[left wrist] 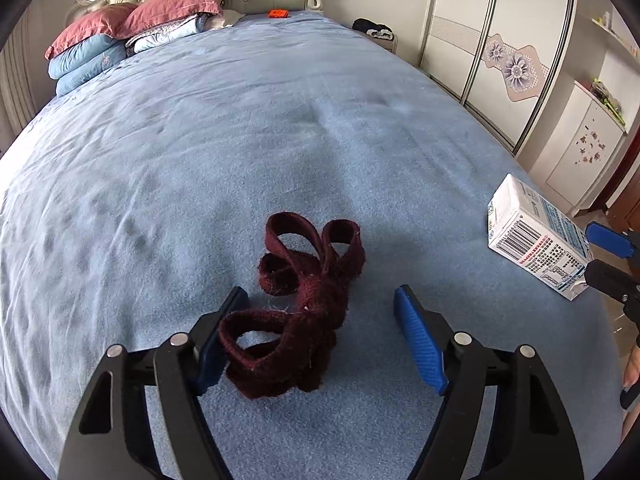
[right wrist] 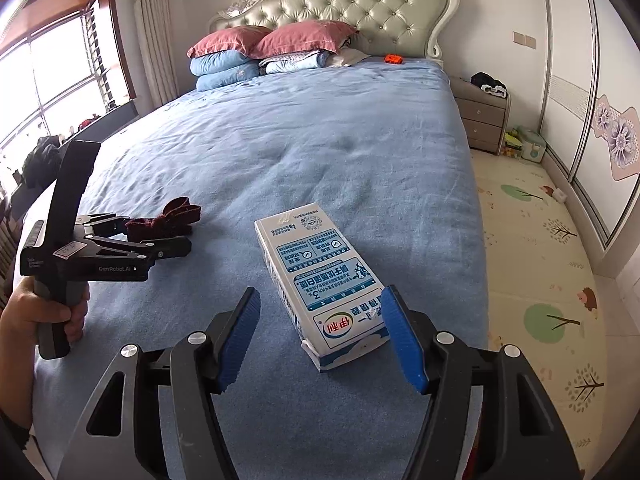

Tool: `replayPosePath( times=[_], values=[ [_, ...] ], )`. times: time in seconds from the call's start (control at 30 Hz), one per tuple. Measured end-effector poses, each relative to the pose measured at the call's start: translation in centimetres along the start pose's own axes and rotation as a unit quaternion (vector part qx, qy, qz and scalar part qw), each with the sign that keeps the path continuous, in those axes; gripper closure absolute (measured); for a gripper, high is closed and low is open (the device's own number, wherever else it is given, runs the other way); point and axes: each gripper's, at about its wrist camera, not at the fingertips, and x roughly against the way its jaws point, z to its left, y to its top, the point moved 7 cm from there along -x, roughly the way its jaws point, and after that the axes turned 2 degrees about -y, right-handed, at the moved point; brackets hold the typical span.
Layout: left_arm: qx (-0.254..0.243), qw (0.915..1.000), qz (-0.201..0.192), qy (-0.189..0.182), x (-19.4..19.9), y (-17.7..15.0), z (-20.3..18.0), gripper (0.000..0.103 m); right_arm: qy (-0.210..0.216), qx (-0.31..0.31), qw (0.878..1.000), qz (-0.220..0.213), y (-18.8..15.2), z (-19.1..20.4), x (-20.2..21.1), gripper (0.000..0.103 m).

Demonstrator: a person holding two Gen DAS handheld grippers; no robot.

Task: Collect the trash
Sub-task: 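Grasp the dark red sock with the left gripper while the right gripper grasps the milk carton, then carry the sock and milk carton to the bin and open both grippers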

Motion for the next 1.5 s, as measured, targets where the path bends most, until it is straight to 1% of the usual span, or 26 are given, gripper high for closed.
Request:
replayPosePath(
  times=[0.03,0.07,0.1,0.13,0.23,0.27,0.37,0.43,0.5,0.6,0.67,0.77,0.83,1.0,1.1,1.23,1.5],
  values=[
    [0.001,1.0000,-0.003,0.001,0.1,0.0,0.1,0.045,-0.005,0.004,1.000,0.000,0.1,-0.1,-0.1,0.042],
    [0.003,1.0000,-0.004,0.002,0.1,0.0,0.2,0.051,-0.008,0.006,1.000,0.000,0.2,-0.1,-0.2,0.042],
    [0.006,1.0000,-0.005,0.004,0.2,0.0,0.4,0.060,-0.009,0.007,1.000,0.000,0.3,-0.2,-0.4,0.042],
    [0.010,0.9999,-0.006,0.000,0.3,0.1,0.4,0.066,-0.009,0.005,1.000,0.000,0.4,-0.3,-0.5,0.041],
    [0.016,0.9997,-0.009,-0.014,0.5,-0.1,0.5,0.077,-0.021,0.009,1.000,0.008,0.5,-0.5,-0.9,0.039],
    [0.016,0.9997,-0.009,-0.018,0.6,-0.1,0.3,0.078,-0.026,0.011,1.000,0.012,0.5,-0.5,-1.2,0.039],
    [0.011,0.9994,-0.010,-0.030,0.9,-0.2,-0.4,0.079,-0.028,0.021,0.999,0.019,0.4,-0.3,-1.7,0.038],
    [0.007,0.9988,-0.010,-0.047,1.0,-0.3,-1.1,0.079,-0.028,0.028,0.999,0.024,0.5,-0.2,-2.1,0.036],
    [0.003,0.9981,-0.008,-0.062,1.1,-0.4,-1.8,0.079,-0.023,0.025,0.999,0.033,0.5,-0.3,-2.7,0.033],
    [-0.002,0.9973,-0.004,-0.074,1.2,-0.7,-2.7,0.079,-0.010,0.012,0.999,0.048,0.4,-0.4,-3.8,0.033],
    [-0.007,0.9972,-0.005,-0.075,1.3,-0.8,-3.1,0.079,-0.005,0.008,0.998,0.056,0.1,-0.3,-4.2,0.034],
    [-0.013,0.9969,-0.006,-0.078,1.4,-1.0,-3.7,0.080,-0.007,0.014,0.999,0.050,-0.1,0.0,-3.9,0.040],
    [-0.012,0.9963,-0.007,-0.084,1.5,-1.0,-4.0,0.080,-0.008,0.014,0.999,0.044,-0.2,0.3,-3.3,0.045],
    [-0.019,0.9950,-0.008,-0.098,2.3,-1.5,-5.5,0.080,-0.004,-0.004,0.999,0.034,-0.8,0.5,-1.6,0.048],
    [-0.028,0.9939,-0.007,-0.106,2.9,-2.0,-7.0,0.080,0.010,-0.019,0.999,0.029,-1.5,0.5,-0.2,0.050],
    [-0.036,0.9914,-0.001,-0.126,3.5,-2.8,-9.6,0.080,0.026,-0.034,0.999,0.026,-3.0,0.3,2.1,0.051],
    [-0.062,0.9862,0.005,-0.154,5.3,-4.7,-15.8,0.080,0.024,-0.061,0.998,0.002,-5.9,-1.5,7.9,0.051]
  ],
)
